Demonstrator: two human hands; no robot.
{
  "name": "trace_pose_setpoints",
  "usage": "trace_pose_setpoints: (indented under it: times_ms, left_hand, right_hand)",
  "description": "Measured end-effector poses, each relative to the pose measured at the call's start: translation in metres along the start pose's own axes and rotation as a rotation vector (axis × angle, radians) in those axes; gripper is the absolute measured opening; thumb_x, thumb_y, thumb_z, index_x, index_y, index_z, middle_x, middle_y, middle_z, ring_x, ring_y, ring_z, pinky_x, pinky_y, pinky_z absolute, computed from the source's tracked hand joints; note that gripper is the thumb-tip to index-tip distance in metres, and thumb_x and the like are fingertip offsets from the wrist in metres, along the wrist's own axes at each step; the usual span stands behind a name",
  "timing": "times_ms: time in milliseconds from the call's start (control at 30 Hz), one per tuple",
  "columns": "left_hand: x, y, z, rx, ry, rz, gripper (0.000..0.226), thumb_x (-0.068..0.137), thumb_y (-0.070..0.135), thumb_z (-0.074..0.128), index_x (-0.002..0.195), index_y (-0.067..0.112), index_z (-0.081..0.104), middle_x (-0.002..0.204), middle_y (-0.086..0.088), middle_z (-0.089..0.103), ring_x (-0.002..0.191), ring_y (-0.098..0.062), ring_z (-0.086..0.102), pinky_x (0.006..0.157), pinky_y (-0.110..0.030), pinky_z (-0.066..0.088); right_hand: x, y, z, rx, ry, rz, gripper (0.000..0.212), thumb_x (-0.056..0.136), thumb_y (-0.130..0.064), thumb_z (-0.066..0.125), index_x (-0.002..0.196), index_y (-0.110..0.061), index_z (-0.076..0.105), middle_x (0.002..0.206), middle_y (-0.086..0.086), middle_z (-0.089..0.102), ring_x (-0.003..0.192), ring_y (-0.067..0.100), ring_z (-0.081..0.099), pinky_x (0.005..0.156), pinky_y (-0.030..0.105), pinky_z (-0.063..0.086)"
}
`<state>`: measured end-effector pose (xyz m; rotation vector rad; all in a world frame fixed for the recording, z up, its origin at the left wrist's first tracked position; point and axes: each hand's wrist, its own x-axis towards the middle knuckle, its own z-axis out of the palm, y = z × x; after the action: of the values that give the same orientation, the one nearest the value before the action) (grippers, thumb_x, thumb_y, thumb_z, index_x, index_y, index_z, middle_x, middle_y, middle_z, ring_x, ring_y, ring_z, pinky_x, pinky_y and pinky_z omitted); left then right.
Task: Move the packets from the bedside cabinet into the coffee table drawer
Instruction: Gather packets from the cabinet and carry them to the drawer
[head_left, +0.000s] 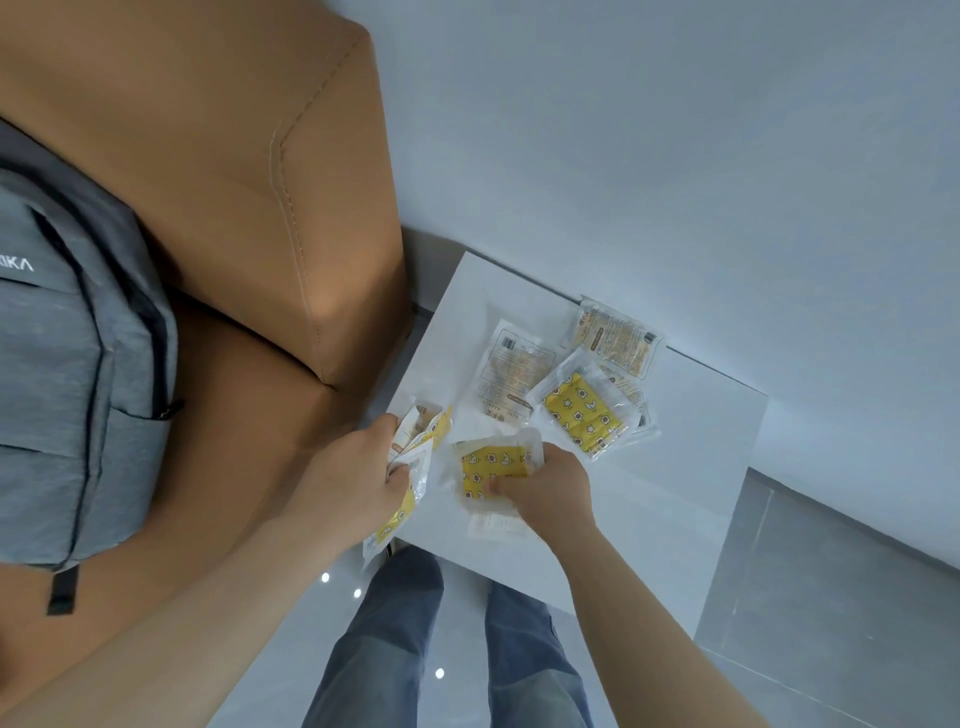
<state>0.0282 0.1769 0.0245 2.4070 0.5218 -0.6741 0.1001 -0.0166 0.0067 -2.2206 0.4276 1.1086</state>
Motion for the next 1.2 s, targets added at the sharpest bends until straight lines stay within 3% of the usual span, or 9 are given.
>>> trace_pose_setpoints:
  times_ms: [100,233,433,500,633,767,900,1200]
  left_hand:
    - [-0.014,0.01,-0.016,-0.004,0.01,0.017,0.012,0.087,0.024,0.051,0.089,0.017,0.041,0.081,-0.001,0.063,0.072,-0.019,0.059,0.06,-0.038,0.049]
    - [-0.035,0.035,-0.045,-0.038,0.05,0.06,0.01,0.087,0.023,0.05,0.091,0.015,0.045,0.079,-0.003,0.064,0.07,-0.02,0.059,0.06,-0.041,0.049]
    - [-0.073,0.102,-0.097,-0.1,0.136,0.2,0.01,0.089,0.022,0.051,0.095,0.016,0.047,0.08,-0.002,0.064,0.07,-0.019,0.06,0.065,-0.042,0.051]
    - [-0.088,0.132,-0.115,-0.124,0.148,0.273,0.013,0.09,0.024,0.051,0.101,0.018,0.048,0.083,0.0,0.064,0.073,-0.017,0.061,0.067,-0.041,0.053]
    - [-0.12,0.205,-0.151,-0.107,0.189,0.468,0.01,0.089,0.025,0.05,0.095,0.017,0.047,0.075,-0.001,0.06,0.069,-0.019,0.058,0.062,-0.042,0.05]
    - [-0.164,0.285,-0.173,-0.103,0.241,0.638,0.014,0.088,0.026,0.052,0.098,0.018,0.048,0.079,0.0,0.063,0.074,-0.021,0.059,0.066,-0.043,0.05]
    - [-0.225,0.367,-0.167,-0.122,0.235,0.821,0.009,0.087,0.025,0.051,0.095,0.025,0.049,0.076,0.004,0.063,0.07,-0.018,0.06,0.062,-0.041,0.052]
    - [-0.399,0.531,-0.072,-0.191,0.043,1.187,0.019,0.09,0.026,0.053,0.109,0.031,0.051,0.088,0.015,0.064,0.08,-0.006,0.062,0.069,-0.034,0.054]
  right_hand:
    - [-0.027,-0.003,-0.019,0.092,0.09,-0.05,0.022,0.072,-0.013,0.076,0.087,-0.019,0.061,0.086,0.001,0.07,0.078,0.021,0.065,0.069,0.037,0.056]
    - [-0.073,-0.013,-0.053,0.162,0.253,-0.12,0.026,0.071,-0.017,0.075,0.093,-0.011,0.062,0.082,0.006,0.07,0.08,0.031,0.064,0.069,0.045,0.055]
    - [-0.158,-0.028,-0.12,0.312,0.482,-0.208,0.022,0.072,-0.015,0.075,0.086,-0.014,0.058,0.073,0.005,0.067,0.071,0.033,0.062,0.053,0.037,0.048]
    - [-0.19,-0.028,-0.143,0.383,0.552,-0.235,0.021,0.072,-0.016,0.076,0.084,-0.019,0.058,0.071,0.002,0.067,0.068,0.03,0.061,0.055,0.036,0.049]
    - [-0.257,-0.018,-0.193,0.519,0.698,-0.286,0.024,0.073,-0.014,0.076,0.087,-0.028,0.063,0.072,-0.009,0.067,0.07,0.017,0.063,0.058,0.031,0.05]
    - [-0.325,0.017,-0.248,0.645,0.814,-0.355,0.015,0.074,-0.01,0.074,0.072,-0.022,0.064,0.057,-0.011,0.06,0.057,0.013,0.052,0.052,0.026,0.041]
    - [-0.403,0.067,-0.3,0.726,0.993,-0.414,0.017,0.076,-0.013,0.075,0.074,-0.027,0.067,0.065,-0.01,0.066,0.06,0.008,0.057,0.056,0.026,0.044]
    - [-0.579,0.237,-0.384,0.783,1.428,-0.445,0.024,0.072,-0.012,0.079,0.072,-0.031,0.066,0.069,-0.017,0.069,0.062,0.002,0.06,0.057,0.02,0.045]
